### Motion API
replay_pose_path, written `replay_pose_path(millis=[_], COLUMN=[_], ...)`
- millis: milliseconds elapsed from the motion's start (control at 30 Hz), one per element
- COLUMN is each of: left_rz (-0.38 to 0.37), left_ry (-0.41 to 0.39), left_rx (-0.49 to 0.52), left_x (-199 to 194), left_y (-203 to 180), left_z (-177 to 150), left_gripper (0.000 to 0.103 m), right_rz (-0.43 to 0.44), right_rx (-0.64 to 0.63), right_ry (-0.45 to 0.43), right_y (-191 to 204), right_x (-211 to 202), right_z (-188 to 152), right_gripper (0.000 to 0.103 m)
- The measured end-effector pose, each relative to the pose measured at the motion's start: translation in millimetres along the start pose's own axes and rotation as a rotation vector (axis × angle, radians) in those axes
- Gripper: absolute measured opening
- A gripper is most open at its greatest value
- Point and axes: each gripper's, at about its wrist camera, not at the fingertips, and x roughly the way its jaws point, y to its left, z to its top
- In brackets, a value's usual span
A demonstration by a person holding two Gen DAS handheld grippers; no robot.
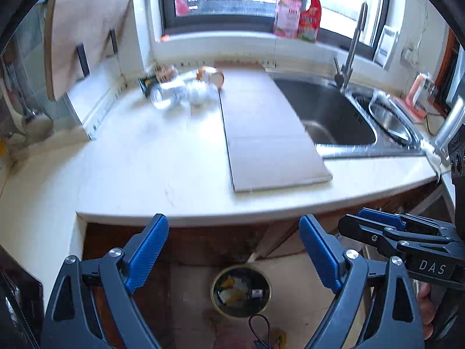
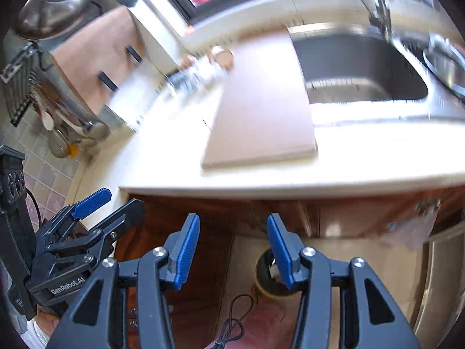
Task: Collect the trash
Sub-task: 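Raise both tools back up to the counter, then grasp the clear plastic bottle with the left tool while the right tool grasps the plastic wrap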
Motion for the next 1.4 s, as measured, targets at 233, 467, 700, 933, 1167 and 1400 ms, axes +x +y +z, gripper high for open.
replay_pose_path(millis=[233,467,700,933,1167,1400], left_rz=[0.071,0.091,0.120,0.119,0.086,0.077], left_ry=[-0.108,-0.143,-0.123,-0.059,0.011,0.072], left_rx=[0.029,0.015,0.045,0.047,0.063,0.091], left_x=[-38,-34,18,93,163,219], left_y=[11,36,70,106,127,142], left_z=[53,98,154,196,215,223], left_gripper=[0.097,0.102,0.102,0.102,0.102,0.102], right_rz=[0.012,0.008,0.003,-0.010,-0.039,-0.052], right_rx=[-0.072,-0.089,-0.069,-0.002,0.027,0.038], right_ry=[-0.087,-0.131,-0.132,-0.121,-0.073,0.012], right_y=[28,48,55,50,49,51], right_x=[-36,-41,-3,50,113,184], right_z=[56,111,173,223,253,273], right_gripper=[0.049,0.049,0.050,0.050,0.050,0.050])
